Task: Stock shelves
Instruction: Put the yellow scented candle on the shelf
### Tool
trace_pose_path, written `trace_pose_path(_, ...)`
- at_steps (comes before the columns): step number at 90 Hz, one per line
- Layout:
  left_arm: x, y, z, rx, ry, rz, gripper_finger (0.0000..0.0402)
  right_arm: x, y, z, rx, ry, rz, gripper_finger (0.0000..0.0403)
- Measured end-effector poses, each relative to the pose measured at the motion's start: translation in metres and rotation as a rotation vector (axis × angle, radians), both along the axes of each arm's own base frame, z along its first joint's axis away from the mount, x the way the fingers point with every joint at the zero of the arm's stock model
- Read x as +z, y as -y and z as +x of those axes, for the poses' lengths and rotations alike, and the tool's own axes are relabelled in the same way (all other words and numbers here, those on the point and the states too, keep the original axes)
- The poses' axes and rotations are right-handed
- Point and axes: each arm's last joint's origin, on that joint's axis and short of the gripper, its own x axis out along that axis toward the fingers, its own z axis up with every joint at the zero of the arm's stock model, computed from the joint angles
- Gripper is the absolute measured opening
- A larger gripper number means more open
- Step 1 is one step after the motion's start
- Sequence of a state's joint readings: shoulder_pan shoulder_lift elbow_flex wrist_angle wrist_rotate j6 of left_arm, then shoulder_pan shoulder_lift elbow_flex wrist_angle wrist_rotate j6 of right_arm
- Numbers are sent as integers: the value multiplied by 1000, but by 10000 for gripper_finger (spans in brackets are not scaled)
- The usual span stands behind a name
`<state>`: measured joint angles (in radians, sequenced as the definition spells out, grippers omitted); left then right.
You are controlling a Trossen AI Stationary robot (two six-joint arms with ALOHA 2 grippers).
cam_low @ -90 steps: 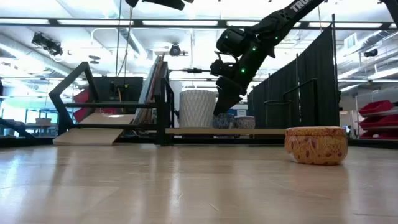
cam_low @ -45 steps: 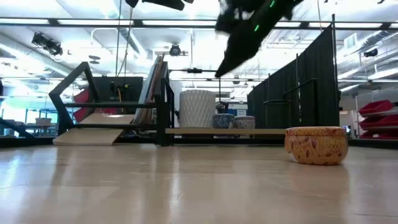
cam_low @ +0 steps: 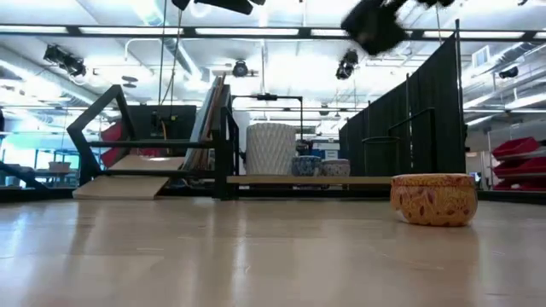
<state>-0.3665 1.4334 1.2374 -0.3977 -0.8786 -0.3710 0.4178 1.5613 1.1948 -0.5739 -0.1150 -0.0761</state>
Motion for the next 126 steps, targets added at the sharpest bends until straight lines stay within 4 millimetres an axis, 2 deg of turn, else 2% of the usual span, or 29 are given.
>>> trace_pose_path(11,0,2,-1,-8,0,0,142,-19,-23,-4,-59,-8,-157,312)
trace_pose_path(25,0,4,-1,-13,4,-3,142,-50,-34,0,-162,-114,-214,340)
trace_pose_path(40,1,5,-1,-15,11,-5,142,-73,-23,7,-291,-217,-271,371)
trace_pose_path(69,1,5,-1,-15,13,-7,142,-77,-4,16,-404,-242,-244,393)
trace_pose_path(80,1,5,-1,-15,13,-7,142,-84,-1,17,-447,-280,-242,380)
trace_pose_path(103,1,5,-1,-14,12,-7,142,-108,-6,20,-426,-361,-248,324)
trace_pose_path(118,1,5,-1,-14,11,-7,142,-99,-2,20,-439,-344,-233,263)
trace_pose_path(126,1,5,-1,-14,11,-7,142,-82,10,20,-461,-311,-209,261)
